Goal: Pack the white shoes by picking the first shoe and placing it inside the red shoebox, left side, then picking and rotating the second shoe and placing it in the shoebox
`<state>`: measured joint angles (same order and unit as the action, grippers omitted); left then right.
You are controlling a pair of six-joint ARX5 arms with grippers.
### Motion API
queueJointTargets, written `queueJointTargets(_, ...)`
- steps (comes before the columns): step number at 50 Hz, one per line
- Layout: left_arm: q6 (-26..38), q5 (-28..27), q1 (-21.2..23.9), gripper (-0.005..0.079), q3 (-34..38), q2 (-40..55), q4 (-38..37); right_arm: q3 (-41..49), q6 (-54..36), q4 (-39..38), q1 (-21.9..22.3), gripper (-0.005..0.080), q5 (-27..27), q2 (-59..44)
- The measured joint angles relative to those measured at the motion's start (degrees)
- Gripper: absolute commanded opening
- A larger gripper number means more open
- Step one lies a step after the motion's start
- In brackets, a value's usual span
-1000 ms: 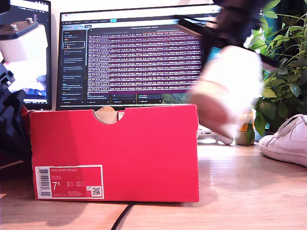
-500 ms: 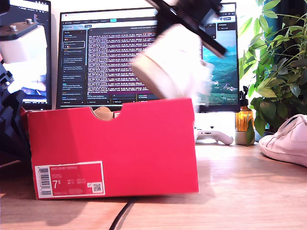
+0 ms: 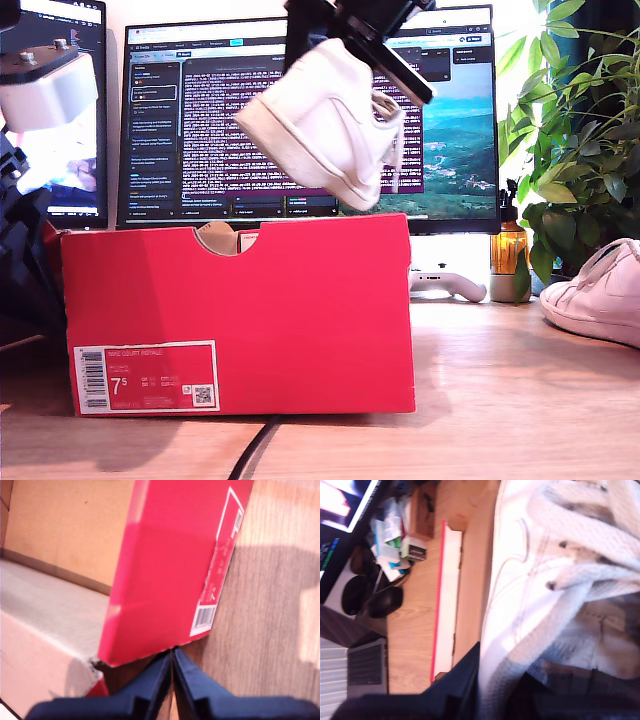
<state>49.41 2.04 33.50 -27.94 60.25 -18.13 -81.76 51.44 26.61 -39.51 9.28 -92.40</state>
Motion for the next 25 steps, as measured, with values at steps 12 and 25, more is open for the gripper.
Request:
queueJointTargets(12, 0.0, 0.0, 0.0, -0.0019, 0.0, 0.0, 0.0, 0.0, 1.3, -3.6, -2.0, -0.0011, -0.9, -1.0)
queueJointTargets(25, 0.0, 0.0, 0.0, -0.0019, 0.0, 0.0, 0.0, -0.3, 2.6, -5.4, -3.0, -0.0011, -0.8, -8.0)
